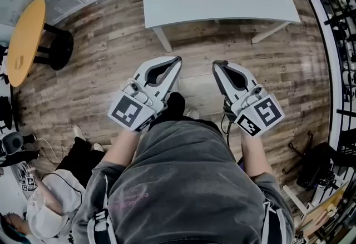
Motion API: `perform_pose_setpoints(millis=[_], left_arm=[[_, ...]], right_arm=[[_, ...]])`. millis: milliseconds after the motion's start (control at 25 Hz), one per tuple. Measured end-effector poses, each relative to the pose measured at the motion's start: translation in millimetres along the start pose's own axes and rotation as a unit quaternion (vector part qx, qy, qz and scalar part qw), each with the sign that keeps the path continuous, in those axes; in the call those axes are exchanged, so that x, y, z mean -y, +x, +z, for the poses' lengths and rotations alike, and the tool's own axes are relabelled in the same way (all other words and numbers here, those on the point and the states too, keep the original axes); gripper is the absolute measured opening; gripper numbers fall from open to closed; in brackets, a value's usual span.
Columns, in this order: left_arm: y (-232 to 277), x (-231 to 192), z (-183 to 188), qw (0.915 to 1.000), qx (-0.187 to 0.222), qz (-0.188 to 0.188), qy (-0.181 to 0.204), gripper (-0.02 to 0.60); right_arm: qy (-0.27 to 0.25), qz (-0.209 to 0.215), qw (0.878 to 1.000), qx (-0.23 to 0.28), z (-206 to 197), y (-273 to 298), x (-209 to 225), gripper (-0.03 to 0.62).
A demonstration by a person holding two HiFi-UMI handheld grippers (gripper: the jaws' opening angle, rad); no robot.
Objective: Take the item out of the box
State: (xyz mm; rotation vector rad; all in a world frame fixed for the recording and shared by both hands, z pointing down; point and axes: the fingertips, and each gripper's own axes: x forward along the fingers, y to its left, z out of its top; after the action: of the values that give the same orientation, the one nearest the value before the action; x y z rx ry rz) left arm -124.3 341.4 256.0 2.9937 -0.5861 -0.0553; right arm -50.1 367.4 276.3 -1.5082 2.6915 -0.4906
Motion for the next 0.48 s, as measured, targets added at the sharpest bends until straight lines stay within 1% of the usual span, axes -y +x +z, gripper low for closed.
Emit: perform_pose_setpoints(millis=[160,480], left_arm=[[7.7,-27.5,-0.7,1.0,0.001,0.0,-0.005,0.012],[21.6,-77.7,-10.2,0.9999,-0.01,0.001,-0.011,0.011]], right_arm=[[0.005,0.002,1.0,-0.005,1.1,24.3,9.7,0.002],[0.005,-0.001,1.0,-0.01,7.4,66.6,29.7,0.002]])
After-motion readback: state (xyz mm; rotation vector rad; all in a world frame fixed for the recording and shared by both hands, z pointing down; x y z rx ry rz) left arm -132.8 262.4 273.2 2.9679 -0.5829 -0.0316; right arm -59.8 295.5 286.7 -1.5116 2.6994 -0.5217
